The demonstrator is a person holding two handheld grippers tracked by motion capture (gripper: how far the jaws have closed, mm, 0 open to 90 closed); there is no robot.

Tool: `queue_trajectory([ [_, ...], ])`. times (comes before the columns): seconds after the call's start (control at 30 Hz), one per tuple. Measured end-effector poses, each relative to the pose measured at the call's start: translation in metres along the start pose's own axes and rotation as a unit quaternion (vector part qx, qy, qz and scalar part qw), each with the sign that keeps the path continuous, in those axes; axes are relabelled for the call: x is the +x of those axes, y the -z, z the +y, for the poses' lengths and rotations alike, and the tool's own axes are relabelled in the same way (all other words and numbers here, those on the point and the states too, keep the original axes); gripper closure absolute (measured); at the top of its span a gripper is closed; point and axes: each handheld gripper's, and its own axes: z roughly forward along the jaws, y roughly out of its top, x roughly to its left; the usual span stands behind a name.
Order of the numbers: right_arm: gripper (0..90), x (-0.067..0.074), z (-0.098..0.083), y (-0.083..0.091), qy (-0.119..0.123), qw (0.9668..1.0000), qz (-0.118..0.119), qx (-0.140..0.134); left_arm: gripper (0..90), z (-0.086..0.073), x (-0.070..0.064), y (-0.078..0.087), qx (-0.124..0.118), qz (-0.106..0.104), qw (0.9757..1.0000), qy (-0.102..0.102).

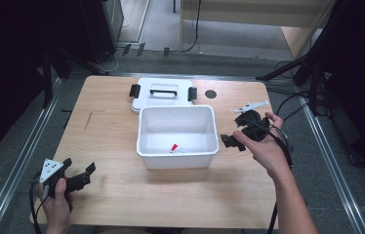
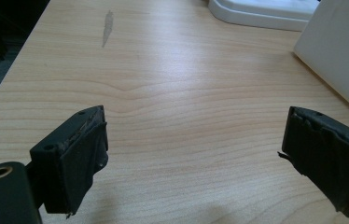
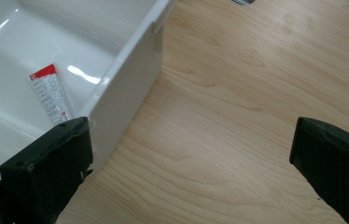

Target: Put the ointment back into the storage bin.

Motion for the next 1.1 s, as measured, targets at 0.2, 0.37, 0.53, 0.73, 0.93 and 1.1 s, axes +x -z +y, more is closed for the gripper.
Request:
queue_trajectory([
  [0.2, 0.0, -0.009, -0.017, -0.003, -0.017, 0.9997, -0.008, -0.013, 7.8, 0.000, 0.000, 0.000, 0.000, 0.000, 1.0000, 0.000],
  [0.37, 0.0, -0.016, -0.032, -0.006, -0.026, 0.9992, -0.012, -0.026, 7.9, 0.000, 0.000, 0.000, -0.001, 0.000, 1.0000, 0.000],
  [0.53, 0.0, -0.022, -0.047, -0.009, -0.041, 0.9979, -0.021, -0.044, 7.9, 0.000, 0.000, 0.000, -0.001, 0.001, 1.0000, -0.001],
  [0.73, 0.0, -0.029, -0.064, -0.012, -0.056, 0.9958, -0.031, -0.065, 7.9, 0.000, 0.000, 0.000, 0.000, 0.002, 1.0000, -0.003],
  [0.93, 0.0, -0.033, -0.079, -0.017, -0.069, 0.9944, -0.035, -0.072, 7.8, 0.000, -0.001, 0.000, 0.000, 0.002, 1.0000, -0.004],
  [1.1, 0.0, -0.036, -0.093, -0.019, -0.080, 0.9926, -0.038, -0.082, 7.8, 0.000, -0.001, 0.000, 0.000, 0.002, 1.0000, -0.005],
])
